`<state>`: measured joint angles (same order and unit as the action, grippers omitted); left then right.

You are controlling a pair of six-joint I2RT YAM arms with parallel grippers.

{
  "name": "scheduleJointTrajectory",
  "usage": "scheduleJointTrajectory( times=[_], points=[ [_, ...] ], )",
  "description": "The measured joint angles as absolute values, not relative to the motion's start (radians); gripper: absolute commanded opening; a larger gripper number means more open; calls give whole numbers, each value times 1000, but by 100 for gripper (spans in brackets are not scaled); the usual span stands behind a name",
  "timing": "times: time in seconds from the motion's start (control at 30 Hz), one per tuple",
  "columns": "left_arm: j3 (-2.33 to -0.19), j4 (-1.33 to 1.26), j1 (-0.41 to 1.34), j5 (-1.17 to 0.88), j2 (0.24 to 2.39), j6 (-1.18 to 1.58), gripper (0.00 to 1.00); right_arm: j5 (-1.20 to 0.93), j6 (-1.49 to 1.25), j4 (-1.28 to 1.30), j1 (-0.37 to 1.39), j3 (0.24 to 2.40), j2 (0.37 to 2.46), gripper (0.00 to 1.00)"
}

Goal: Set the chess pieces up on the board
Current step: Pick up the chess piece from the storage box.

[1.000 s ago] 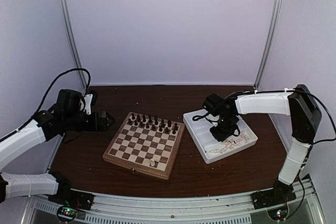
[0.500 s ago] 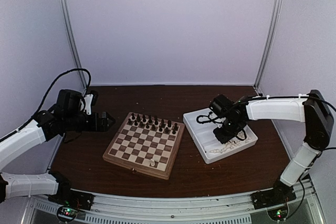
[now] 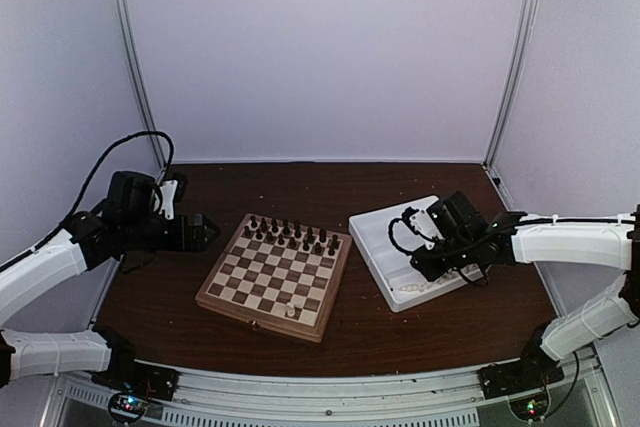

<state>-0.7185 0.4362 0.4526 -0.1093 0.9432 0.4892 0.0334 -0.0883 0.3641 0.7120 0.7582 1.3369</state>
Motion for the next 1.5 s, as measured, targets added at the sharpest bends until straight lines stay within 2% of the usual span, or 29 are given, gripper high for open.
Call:
scheduleJointTrajectory(
  times=[0.13, 0.37, 0.7, 0.9, 1.2, 1.5],
  points=[
    [-710, 435, 453, -110, 934, 489, 98, -58, -28, 348, 707, 769, 1311, 36],
    [-707, 435, 453, -111, 922, 488, 98, -88, 73, 495, 710, 923, 1425, 29],
    [-708, 423, 453, -134, 963, 480, 98, 9, 128, 781, 728, 1082, 1481, 27],
    [-714, 415, 453, -158, 1002, 469, 98, 102, 156, 913, 751, 1126, 1602, 25],
    [-735, 413, 453, -167, 1006, 453, 98, 165, 189, 946, 751, 1158, 1716, 24],
    [-735, 414, 453, -168, 1006, 450, 98, 168, 247, 871, 743, 1175, 1795, 23]
  ],
)
